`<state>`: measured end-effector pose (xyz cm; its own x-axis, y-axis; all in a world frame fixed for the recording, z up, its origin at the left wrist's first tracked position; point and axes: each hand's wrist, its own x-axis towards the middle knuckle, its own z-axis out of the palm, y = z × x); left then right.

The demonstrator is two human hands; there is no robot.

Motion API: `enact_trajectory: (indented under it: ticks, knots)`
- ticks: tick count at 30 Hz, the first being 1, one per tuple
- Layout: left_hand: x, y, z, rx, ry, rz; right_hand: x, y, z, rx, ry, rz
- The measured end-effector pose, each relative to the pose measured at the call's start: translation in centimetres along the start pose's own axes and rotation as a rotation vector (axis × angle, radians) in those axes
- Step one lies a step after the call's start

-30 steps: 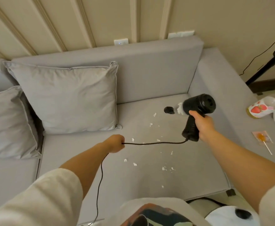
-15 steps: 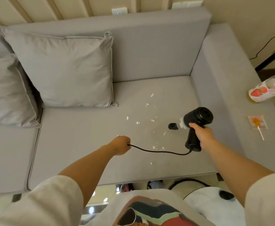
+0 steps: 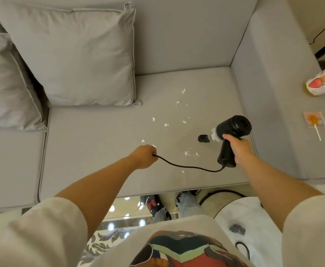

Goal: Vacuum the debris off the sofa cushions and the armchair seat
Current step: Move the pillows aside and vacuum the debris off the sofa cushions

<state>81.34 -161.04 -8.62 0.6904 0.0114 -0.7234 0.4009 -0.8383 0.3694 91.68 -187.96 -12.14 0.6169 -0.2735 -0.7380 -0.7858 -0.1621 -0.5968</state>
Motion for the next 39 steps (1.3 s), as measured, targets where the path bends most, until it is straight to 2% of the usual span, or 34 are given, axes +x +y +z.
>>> enact_trajectory:
  ticks: [13,22,33,39]
  knots:
    - [1.9,0.2,0.3,-0.072,0.016,-0.063,3.0,-0.2,1.8,-0.015,-0.016,0.052]
    - [2.2,-0.2,0.2,-0.111,0.026,-0.092,3.5,0.0,2.2,-0.051,-0.008,0.018]
    - [1.7,-2.2,0.1,-0.172,0.040,-0.156,3.3,-0.9,5.5,-0.120,-0.115,-0.003]
    - [1.6,-2.6,0.2,-0.180,0.043,-0.162,3.3,-1.0,6.2,-0.151,-0.111,-0.017]
